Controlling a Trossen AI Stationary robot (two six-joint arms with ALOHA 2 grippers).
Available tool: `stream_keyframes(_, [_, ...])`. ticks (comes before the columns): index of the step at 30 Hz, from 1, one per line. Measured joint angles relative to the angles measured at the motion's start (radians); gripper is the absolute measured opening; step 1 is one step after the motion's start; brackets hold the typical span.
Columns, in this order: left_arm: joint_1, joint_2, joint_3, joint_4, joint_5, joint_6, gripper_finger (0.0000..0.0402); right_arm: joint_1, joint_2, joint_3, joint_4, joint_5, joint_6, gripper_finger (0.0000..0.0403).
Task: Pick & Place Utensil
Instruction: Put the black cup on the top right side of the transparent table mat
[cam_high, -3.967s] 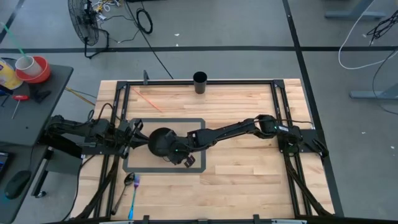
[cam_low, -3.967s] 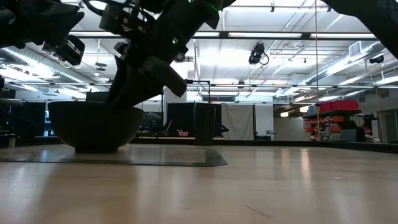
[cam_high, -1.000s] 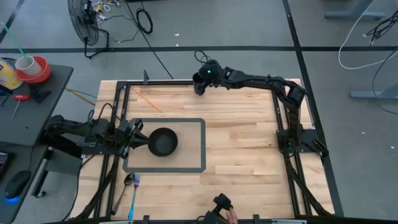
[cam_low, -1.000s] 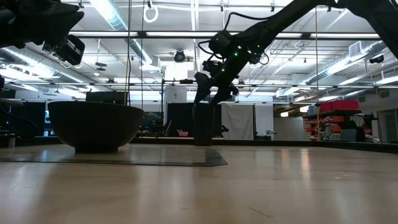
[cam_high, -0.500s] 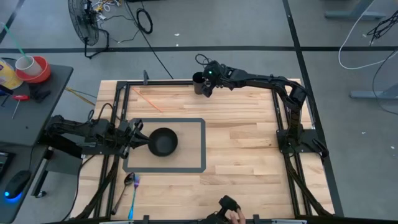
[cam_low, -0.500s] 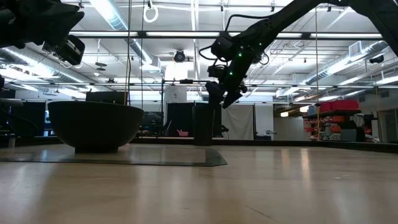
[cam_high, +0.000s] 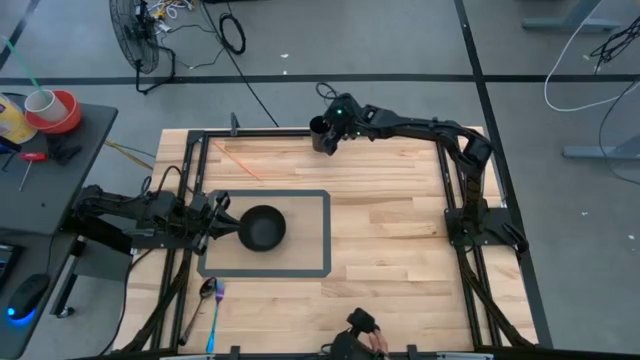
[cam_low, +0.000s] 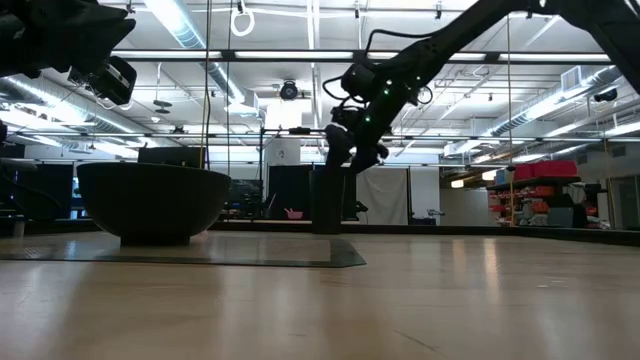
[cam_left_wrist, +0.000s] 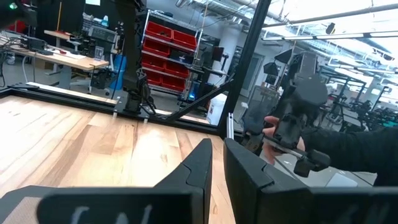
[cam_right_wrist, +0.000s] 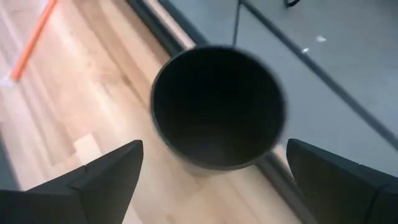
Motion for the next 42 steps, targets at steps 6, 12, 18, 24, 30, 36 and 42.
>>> stream_keyframes(6, [0.0,0.0,0.0,0.0,0.0,0.0,0.0046,-0.002,0.044,0.0,0.052,-0.023,-0.007,0.04])
stream_keyframes(12, [0.0,0.0,0.0,0.0,0.0,0.0,0.0046,-0.002,0.057,0.0,0.158,-0.021,-0.007,0.04])
stream_keyframes(18, [0.0,0.0,0.0,0.0,0.0,0.0,0.0046,-0.002,0.06,0.0,0.179,-0.036,-0.022,0.04])
stream_keyframes(24, [0.0,0.0,0.0,0.0,0.0,0.0,0.0046,-0.001,0.108,0.0,0.247,-0.062,-0.018,0.04])
stream_keyframes(30, [0.0,0.0,0.0,0.0,0.0,0.0,0.0046,0.001,0.113,0.0,0.312,-0.048,-0.019,0.0388])
stream_keyframes(36, [0.0,0.0,0.0,0.0,0.0,0.0,0.0046,0.002,0.113,0.0,0.312,-0.027,-0.003,0.0338])
stream_keyframes(42, [0.0,0.0,0.0,0.0,0.0,0.0,0.0046,0.041,0.077,0.001,0.264,-0.012,0.013,0.0316])
